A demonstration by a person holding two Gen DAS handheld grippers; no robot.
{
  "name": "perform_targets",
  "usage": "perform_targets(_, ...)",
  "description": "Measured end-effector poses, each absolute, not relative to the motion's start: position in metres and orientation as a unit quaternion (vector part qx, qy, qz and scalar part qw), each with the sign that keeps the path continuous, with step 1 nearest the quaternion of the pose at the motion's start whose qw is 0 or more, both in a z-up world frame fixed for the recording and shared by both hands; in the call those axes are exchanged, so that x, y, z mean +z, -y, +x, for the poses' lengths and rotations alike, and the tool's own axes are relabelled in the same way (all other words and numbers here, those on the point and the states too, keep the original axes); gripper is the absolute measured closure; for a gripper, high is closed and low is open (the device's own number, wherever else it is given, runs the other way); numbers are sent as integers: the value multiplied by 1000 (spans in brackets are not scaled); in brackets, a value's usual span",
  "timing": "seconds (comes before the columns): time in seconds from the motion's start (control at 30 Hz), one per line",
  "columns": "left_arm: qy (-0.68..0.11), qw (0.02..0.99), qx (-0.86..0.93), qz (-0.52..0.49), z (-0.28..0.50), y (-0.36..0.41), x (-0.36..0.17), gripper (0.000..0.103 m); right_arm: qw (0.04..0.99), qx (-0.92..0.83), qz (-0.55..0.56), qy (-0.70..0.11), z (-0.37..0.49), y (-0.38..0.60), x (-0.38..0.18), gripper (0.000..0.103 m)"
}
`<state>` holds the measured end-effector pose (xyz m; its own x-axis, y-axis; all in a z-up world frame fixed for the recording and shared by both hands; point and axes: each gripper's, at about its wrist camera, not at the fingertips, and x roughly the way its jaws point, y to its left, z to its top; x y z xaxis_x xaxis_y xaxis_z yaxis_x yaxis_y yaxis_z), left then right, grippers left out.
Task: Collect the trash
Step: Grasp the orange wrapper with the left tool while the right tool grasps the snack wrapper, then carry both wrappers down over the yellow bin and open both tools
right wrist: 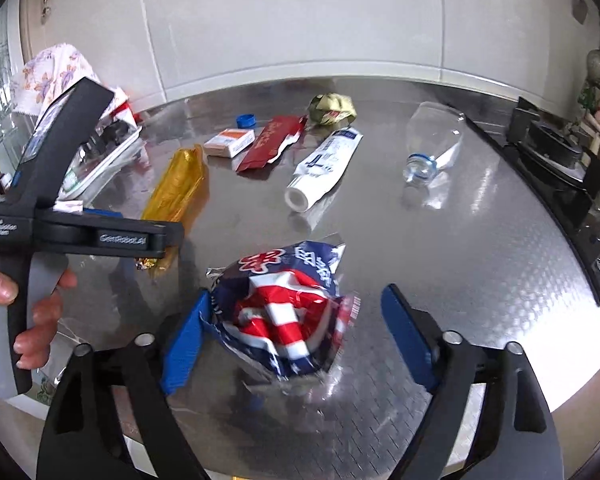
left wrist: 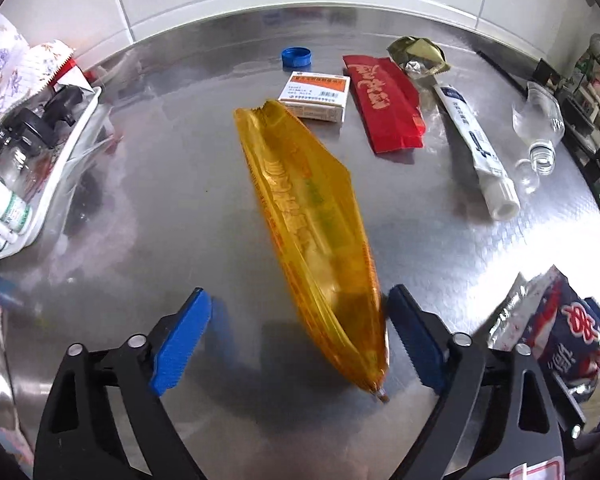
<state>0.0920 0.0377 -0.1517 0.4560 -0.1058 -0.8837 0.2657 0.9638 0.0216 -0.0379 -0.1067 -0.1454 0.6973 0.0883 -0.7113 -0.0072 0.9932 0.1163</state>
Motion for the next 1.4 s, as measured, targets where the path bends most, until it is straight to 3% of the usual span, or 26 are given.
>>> perform_targets(0.1, -507, 851, -114, 81, 95, -37, -152, 14, 915, 33, 52, -399, -32, 104, -147, 39)
perform_targets(0.3, -497, 854, -124, 87, 96, -37, -147, 38, 910, 40, 63, -407, -31, 104, -145, 47)
perform_targets(0.37, -497, 854, -126, 89, 97, -37, -145, 56, 909, 39, 65, -409, -31, 104, -146, 48)
perform_targets(0.57, -500, 852, -130, 88, 95, -40, -141, 95, 903, 31, 85, -420, -33, 113, -144, 52)
perform_targets(1.4, -473, 871, -110, 78, -25, -48, -99, 98, 908, 56, 97, -403, -118, 157, -108, 54)
